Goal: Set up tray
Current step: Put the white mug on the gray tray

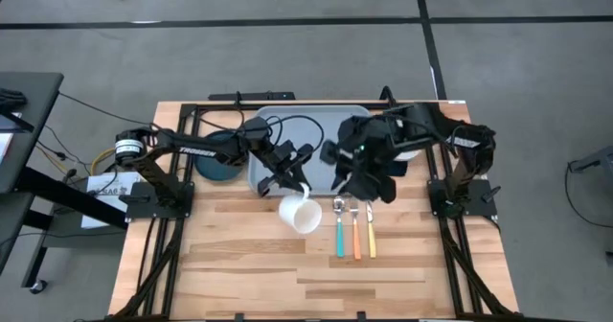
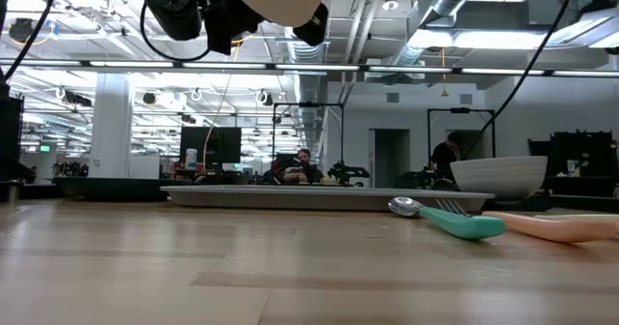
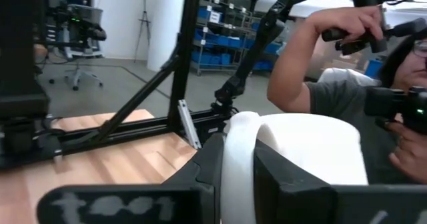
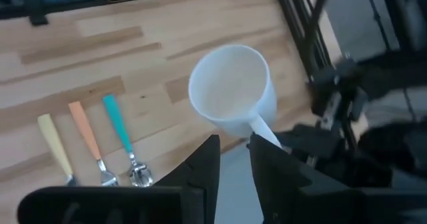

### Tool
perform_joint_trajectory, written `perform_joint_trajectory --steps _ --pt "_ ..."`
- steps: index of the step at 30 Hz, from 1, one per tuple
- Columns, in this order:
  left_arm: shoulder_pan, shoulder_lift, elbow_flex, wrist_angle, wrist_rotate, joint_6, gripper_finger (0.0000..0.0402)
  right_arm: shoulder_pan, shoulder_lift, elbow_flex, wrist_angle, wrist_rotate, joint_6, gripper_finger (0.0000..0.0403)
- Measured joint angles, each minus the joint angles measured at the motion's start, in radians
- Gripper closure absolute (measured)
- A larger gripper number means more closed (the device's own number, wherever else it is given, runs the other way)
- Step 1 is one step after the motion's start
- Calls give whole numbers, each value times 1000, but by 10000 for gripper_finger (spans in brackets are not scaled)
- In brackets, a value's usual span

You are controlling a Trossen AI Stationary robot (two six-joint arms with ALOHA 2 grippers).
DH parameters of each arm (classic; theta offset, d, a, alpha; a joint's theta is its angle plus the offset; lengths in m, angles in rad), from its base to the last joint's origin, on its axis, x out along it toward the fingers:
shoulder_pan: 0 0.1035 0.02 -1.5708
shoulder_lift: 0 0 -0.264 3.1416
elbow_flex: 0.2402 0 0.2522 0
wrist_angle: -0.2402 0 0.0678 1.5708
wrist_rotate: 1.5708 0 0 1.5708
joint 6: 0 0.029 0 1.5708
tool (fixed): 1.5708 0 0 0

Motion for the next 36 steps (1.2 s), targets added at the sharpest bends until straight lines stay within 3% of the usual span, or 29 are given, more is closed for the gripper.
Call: perform_joint_trajectory --steps 14,23,28,36 --pt "237 0 -12 -8 -38 10 371 -171 0 0 -11 0 170 326" --pt "427 0 -94 13 -157 213 372 -292 0 0 -66 0 248 326" --pt "519 0 -169 136 -217 285 368 -360 4 0 -69 0 325 326" --pt "669 0 -287 433 -348 216 370 -496 5 -107 -61 0 556 326"
